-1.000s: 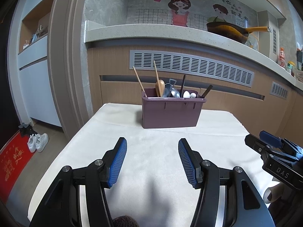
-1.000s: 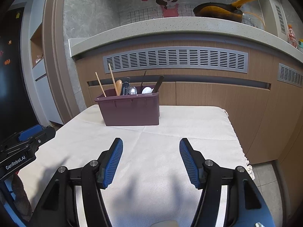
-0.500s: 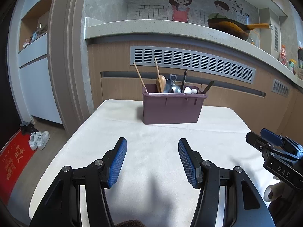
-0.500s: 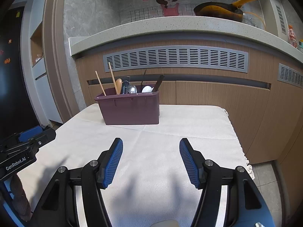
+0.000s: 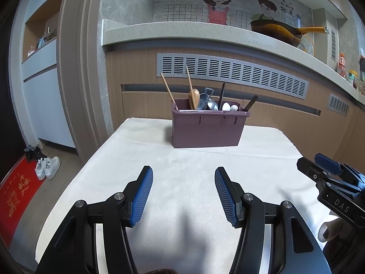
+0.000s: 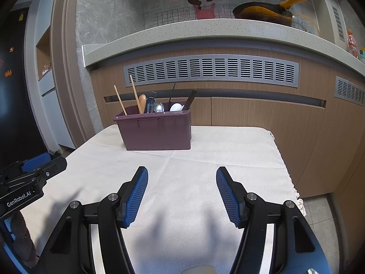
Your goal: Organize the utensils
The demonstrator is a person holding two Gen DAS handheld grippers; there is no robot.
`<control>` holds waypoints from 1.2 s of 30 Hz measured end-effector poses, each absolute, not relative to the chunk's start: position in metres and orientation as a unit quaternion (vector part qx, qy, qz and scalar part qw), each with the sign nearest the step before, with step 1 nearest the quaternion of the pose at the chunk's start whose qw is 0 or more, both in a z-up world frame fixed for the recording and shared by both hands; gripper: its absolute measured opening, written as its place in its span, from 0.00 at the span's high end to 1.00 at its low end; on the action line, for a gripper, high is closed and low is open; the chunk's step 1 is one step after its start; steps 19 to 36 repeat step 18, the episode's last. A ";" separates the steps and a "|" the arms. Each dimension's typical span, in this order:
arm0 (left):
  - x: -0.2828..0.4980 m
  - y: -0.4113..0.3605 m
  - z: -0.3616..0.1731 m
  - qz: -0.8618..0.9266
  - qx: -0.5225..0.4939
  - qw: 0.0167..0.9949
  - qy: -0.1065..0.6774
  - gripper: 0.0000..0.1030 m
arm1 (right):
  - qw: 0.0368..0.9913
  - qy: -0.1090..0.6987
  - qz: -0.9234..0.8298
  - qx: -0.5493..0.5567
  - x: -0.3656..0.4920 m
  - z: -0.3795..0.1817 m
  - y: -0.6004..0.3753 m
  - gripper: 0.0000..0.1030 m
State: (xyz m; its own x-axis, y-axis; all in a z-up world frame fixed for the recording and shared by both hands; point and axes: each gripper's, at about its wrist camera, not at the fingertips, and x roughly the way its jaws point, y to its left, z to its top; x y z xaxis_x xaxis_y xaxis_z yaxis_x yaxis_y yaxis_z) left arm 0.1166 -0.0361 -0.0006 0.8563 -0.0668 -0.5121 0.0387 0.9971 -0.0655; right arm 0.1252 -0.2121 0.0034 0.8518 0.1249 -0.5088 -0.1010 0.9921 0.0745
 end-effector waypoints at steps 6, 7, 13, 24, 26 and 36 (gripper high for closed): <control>0.116 -0.038 -0.001 -0.028 -0.022 0.963 0.267 0.44 | 0.963 0.261 0.057 0.023 0.126 0.006 -0.211 0.42; 0.116 -0.038 -0.001 -0.029 -0.021 0.963 0.266 0.44 | 0.964 0.259 0.057 0.022 0.126 0.007 -0.210 0.42; 0.115 -0.038 0.000 -0.029 -0.020 0.964 0.264 0.44 | 0.964 0.258 0.057 0.021 0.125 0.008 -0.209 0.42; 0.114 -0.036 0.000 -0.022 -0.025 0.964 0.263 0.44 | 0.964 0.259 0.055 0.020 0.126 0.009 -0.210 0.42; 0.114 -0.036 0.000 -0.022 -0.025 0.964 0.263 0.44 | 0.964 0.259 0.055 0.020 0.126 0.009 -0.210 0.42; 0.114 -0.036 0.000 -0.022 -0.025 0.964 0.263 0.44 | 0.964 0.259 0.055 0.020 0.126 0.009 -0.210 0.42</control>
